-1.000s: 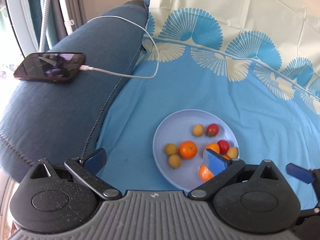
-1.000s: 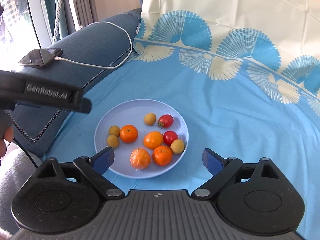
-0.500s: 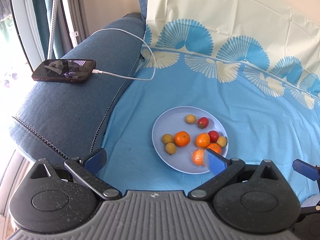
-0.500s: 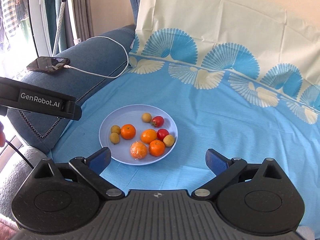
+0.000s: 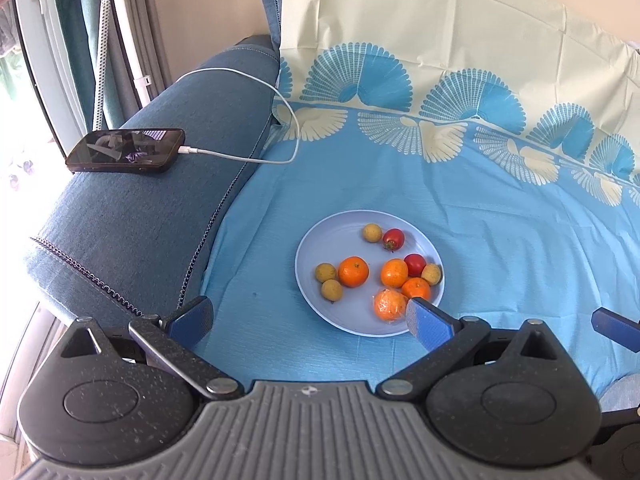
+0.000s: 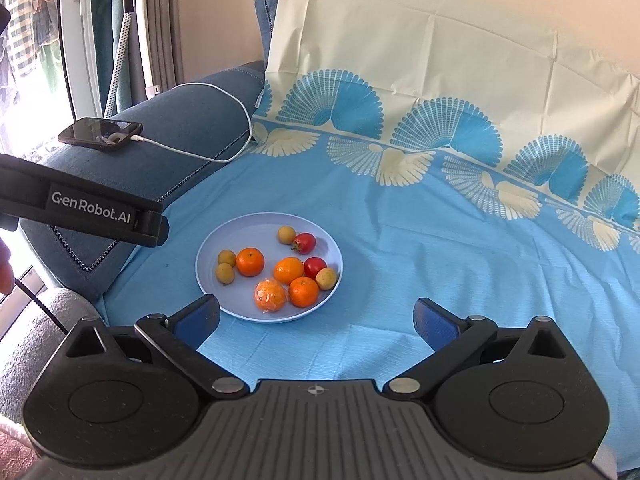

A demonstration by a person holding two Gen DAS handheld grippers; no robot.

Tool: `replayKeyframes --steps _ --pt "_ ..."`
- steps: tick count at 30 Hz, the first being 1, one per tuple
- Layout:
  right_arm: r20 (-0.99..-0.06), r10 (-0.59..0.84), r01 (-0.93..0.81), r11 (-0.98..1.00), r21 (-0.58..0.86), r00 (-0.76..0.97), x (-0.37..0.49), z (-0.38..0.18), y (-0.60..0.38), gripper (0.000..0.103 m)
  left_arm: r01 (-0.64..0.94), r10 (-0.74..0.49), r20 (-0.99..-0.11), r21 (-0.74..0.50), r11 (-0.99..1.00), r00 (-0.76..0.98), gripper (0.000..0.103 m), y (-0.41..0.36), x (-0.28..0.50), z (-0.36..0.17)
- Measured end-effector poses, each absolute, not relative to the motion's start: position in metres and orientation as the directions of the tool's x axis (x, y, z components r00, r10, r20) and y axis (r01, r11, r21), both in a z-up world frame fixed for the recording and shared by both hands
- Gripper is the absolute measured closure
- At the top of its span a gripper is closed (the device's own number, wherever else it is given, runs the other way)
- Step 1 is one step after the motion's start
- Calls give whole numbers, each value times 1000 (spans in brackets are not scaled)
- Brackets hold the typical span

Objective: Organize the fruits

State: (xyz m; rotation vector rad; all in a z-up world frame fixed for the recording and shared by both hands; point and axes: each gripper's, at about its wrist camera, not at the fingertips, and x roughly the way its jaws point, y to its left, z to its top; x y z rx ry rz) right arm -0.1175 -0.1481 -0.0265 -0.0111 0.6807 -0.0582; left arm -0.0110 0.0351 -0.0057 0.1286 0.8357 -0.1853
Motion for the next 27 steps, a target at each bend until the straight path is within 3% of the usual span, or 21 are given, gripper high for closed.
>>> replayKeyframes --steps 27 --pt "-627 -67 57 998 -36 776 -121 -28 -149 1 199 -66 -753 88 976 654 0 29 -13 -12"
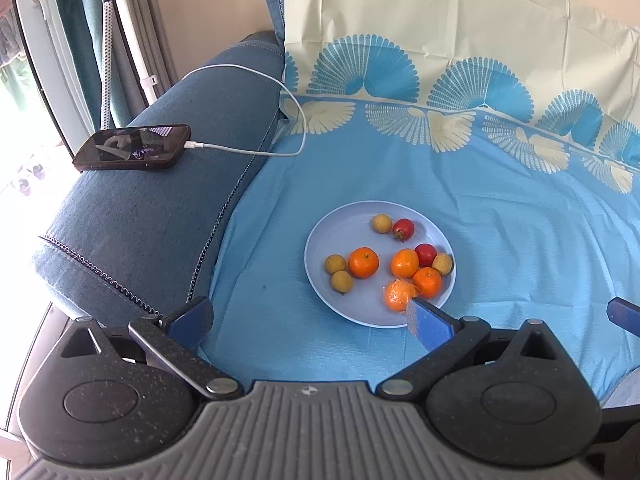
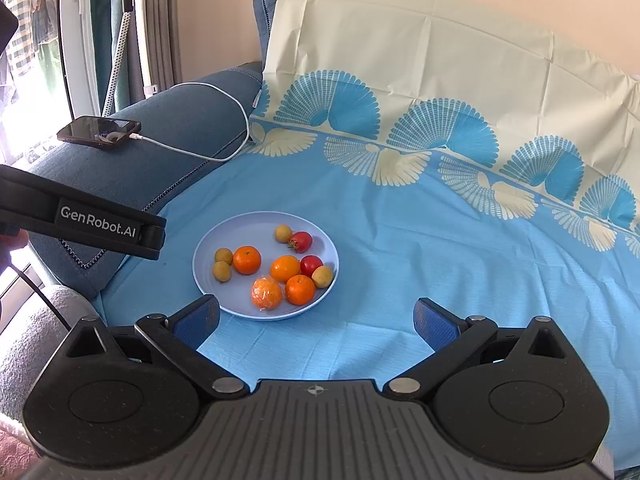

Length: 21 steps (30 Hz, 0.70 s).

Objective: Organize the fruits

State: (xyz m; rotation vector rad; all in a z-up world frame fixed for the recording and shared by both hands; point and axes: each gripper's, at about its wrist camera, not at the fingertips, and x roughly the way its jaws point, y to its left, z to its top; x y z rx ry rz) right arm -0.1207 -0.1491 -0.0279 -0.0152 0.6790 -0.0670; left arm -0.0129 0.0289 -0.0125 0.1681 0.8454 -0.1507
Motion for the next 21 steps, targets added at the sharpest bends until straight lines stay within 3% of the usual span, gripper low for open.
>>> replayKeyframes --steps 21 --pt "-626 -69 57 998 -39 777 -121 -30 -152 1 197 -45 -747 116 974 664 0 24 -16 -13"
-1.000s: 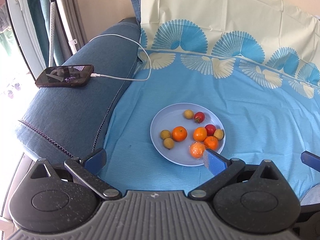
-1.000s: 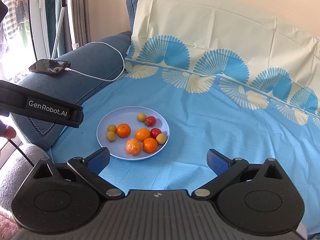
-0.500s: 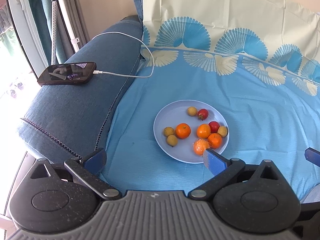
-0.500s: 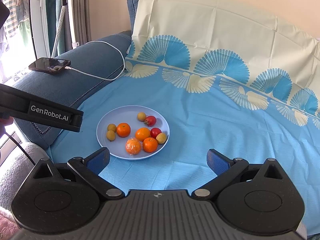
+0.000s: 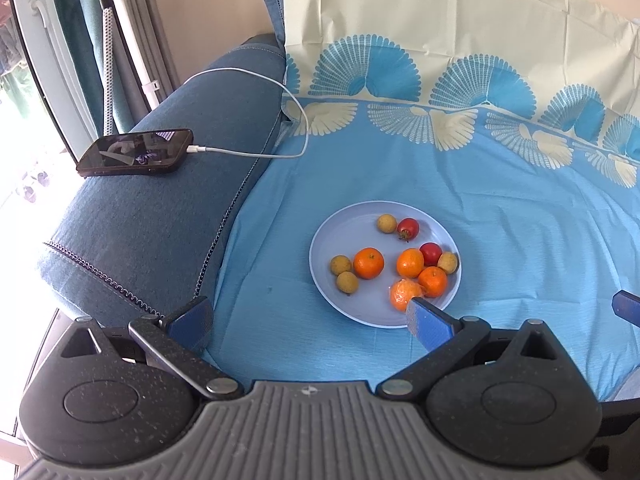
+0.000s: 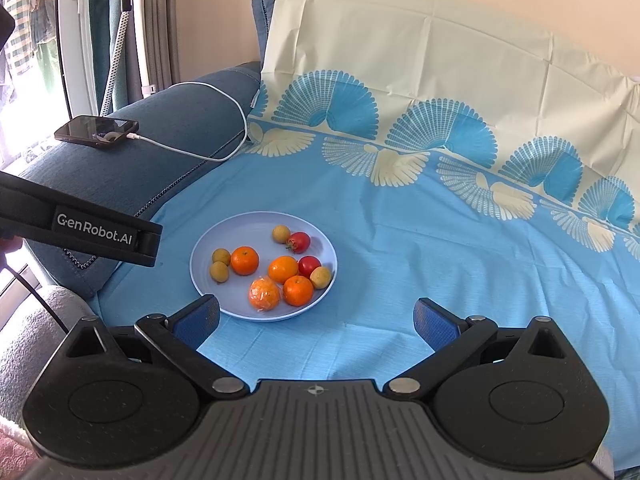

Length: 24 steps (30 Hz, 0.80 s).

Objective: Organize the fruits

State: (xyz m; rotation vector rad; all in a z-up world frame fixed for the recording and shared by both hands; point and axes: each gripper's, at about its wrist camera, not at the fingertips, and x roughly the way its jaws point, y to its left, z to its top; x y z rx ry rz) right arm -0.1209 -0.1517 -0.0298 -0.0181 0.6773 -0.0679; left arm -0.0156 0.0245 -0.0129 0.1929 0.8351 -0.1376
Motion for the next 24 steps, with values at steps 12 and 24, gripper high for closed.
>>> replayKeyframes --steps 12,24 --pt "-626 -69 57 998 -39 777 -121 -30 -152 1 199 -43 -748 120 973 662 0 24 -15 -13" --pt "-626 -68 57 998 -39 776 -121 -31 -154 1 201 -38 -748 128 971 662 0 24 -15 -14"
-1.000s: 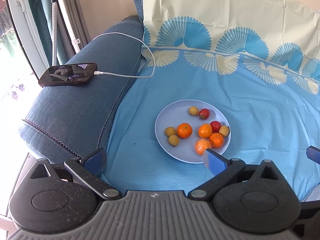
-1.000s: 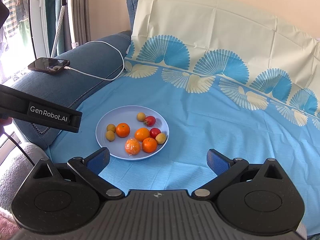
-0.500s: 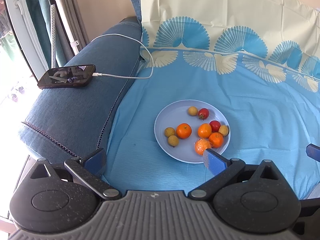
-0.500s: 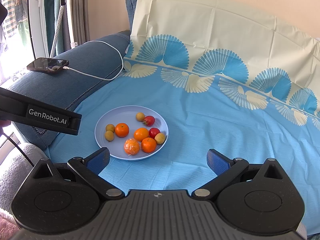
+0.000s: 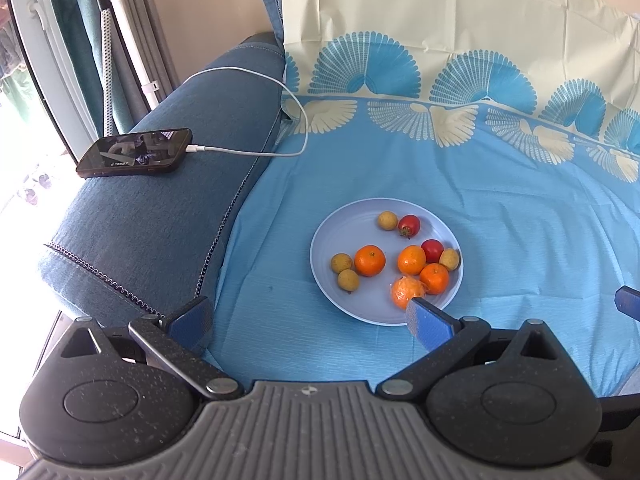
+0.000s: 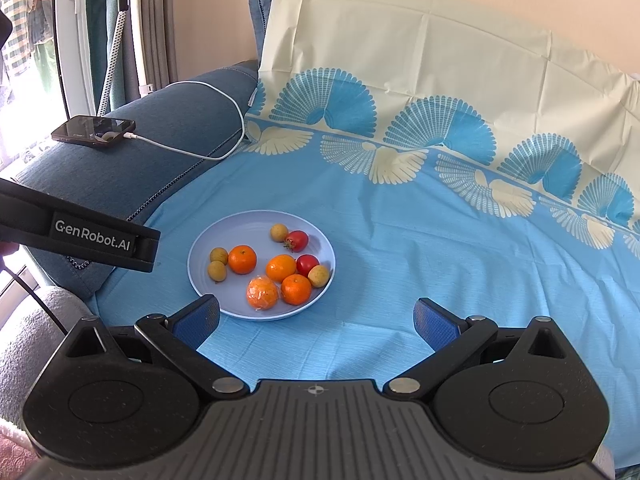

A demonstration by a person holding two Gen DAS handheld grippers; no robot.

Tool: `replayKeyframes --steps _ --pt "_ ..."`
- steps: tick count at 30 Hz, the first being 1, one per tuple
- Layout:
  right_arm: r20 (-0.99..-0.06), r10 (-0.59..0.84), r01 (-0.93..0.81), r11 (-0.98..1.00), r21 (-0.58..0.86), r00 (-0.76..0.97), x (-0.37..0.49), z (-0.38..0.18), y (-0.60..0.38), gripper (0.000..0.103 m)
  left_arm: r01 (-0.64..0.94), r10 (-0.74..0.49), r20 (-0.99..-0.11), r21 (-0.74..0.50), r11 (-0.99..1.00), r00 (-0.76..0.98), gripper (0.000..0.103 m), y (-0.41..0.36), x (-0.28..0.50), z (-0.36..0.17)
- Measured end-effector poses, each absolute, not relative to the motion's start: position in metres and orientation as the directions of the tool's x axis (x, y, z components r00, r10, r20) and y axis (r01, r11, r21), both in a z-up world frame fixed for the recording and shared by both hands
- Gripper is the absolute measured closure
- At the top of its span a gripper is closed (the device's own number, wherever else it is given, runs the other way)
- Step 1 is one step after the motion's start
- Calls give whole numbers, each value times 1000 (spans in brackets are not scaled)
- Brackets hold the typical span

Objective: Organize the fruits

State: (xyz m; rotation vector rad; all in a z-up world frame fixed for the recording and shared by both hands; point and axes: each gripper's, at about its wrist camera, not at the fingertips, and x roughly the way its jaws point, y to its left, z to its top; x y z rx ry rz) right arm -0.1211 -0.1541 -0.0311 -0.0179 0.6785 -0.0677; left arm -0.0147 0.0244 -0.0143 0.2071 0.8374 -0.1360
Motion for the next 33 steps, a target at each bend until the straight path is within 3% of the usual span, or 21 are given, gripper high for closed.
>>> replayKeyframes --steps 33 --pt "-625 -74 63 997 -39 777 -122 -31 -155 1 192 -16 -748 149 970 664 0 25 -14 -15"
